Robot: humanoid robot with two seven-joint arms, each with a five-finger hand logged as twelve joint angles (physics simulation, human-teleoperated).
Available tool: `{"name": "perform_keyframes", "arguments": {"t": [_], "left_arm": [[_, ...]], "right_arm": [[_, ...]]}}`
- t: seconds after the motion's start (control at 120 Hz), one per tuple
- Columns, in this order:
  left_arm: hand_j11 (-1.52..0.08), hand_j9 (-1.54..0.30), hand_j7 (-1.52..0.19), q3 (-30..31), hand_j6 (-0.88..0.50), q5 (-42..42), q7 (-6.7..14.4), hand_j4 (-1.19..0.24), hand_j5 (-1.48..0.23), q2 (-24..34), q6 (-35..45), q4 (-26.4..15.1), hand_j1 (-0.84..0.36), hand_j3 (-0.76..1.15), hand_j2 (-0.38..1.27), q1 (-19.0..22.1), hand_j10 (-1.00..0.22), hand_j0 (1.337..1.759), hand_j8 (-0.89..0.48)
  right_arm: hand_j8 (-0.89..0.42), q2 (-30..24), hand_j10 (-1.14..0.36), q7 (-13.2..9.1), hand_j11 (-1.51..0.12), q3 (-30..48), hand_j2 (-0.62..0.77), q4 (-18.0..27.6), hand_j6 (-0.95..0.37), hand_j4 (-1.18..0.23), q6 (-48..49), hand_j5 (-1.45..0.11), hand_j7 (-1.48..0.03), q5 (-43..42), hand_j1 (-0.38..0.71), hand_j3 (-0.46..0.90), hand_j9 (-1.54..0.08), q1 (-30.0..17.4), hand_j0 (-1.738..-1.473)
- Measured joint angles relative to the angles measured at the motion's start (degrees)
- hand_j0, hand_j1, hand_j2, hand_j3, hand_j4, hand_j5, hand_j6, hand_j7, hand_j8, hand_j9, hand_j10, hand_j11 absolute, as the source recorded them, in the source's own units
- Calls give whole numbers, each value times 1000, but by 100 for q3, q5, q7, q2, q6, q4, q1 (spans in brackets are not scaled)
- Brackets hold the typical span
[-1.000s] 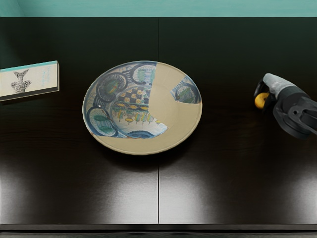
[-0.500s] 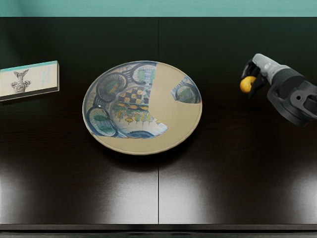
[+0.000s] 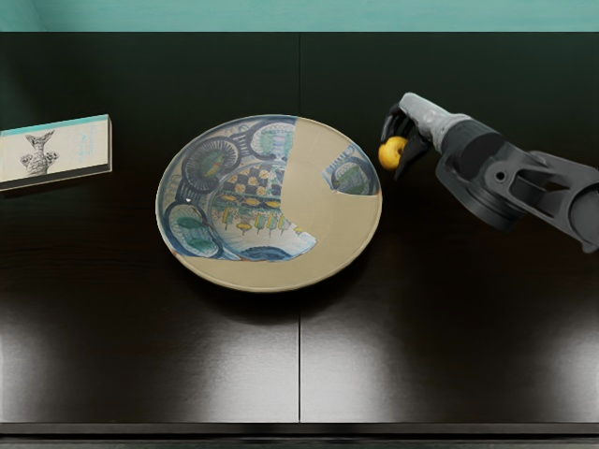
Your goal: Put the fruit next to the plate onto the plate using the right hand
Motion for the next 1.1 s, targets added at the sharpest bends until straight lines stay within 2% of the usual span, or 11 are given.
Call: {"name": "perform_keyframes", "arguments": {"t": [0.167,0.5,0.592,0.683,0.8,0.867,0.9,1.008,1.1], "left_arm": [[0,0,0,0,0,0,0,0,0,0,0,1,349,0,0,0,0,1658,0],[0,0,0,0,0,0,0,0,0,0,0,3,349,0,0,0,0,1658,0],[0,0,0,0,0,0,0,0,0,0,0,4,349,0,0,0,0,1658,0],[0,0,0,1,0,0,0,0,0,0,0,3,349,0,0,0,0,1658,0],[0,0,0,1,0,0,0,0,0,0,0,0,349,0,0,0,0,1658,0],[0,0,0,0,0,0,0,0,0,0,0,1,349,0,0,0,0,1658,0],[0,0,0,0,0,0,0,0,0,0,0,2,349,0,0,0,0,1658,0],[0,0,0,0,0,0,0,0,0,0,0,0,349,0,0,0,0,1658,0],[0,0,0,1,0,-1,0,0,0,0,0,1,349,0,0,0,0,1658,0]], "right_arm": [[-446,227,-857,0,-1167,72,585,58,-465,-833,-3,-1214,-1133,-2,279,1,-1162,62,-1654],[-409,1198,-852,3,-1185,75,549,28,-441,-833,-34,-1219,-1134,-4,292,0,-1176,49,-1656],[-417,1461,-851,4,-1188,63,586,-59,-452,-833,-31,-1219,-1134,-10,307,0,-1179,49,-1656],[-373,1646,-854,1,-1181,38,582,-209,-408,-830,-16,-1226,-1134,-5,335,1,-1174,19,-1657],[-419,1823,-846,5,-1189,-1,604,-421,-433,-835,-13,-1207,-1131,-21,333,1,-1180,-41,-1658],[-427,1867,-826,4,-1173,-16,570,-453,-443,-820,-10,-1179,-1109,-25,322,1,-1163,-62,-1658],[-431,1880,-789,3,-1119,-13,532,-458,-447,-785,-14,-1121,-1059,-29,303,0,-1109,-71,-1658],[-269,1865,-480,-2,-678,76,310,-353,-279,-478,-53,-680,-643,47,53,0,-673,-85,-1658],[-183,1550,-318,-3,-448,221,197,-39,-190,-316,-27,-449,-425,246,-80,0,-444,-74,-1658]]}}
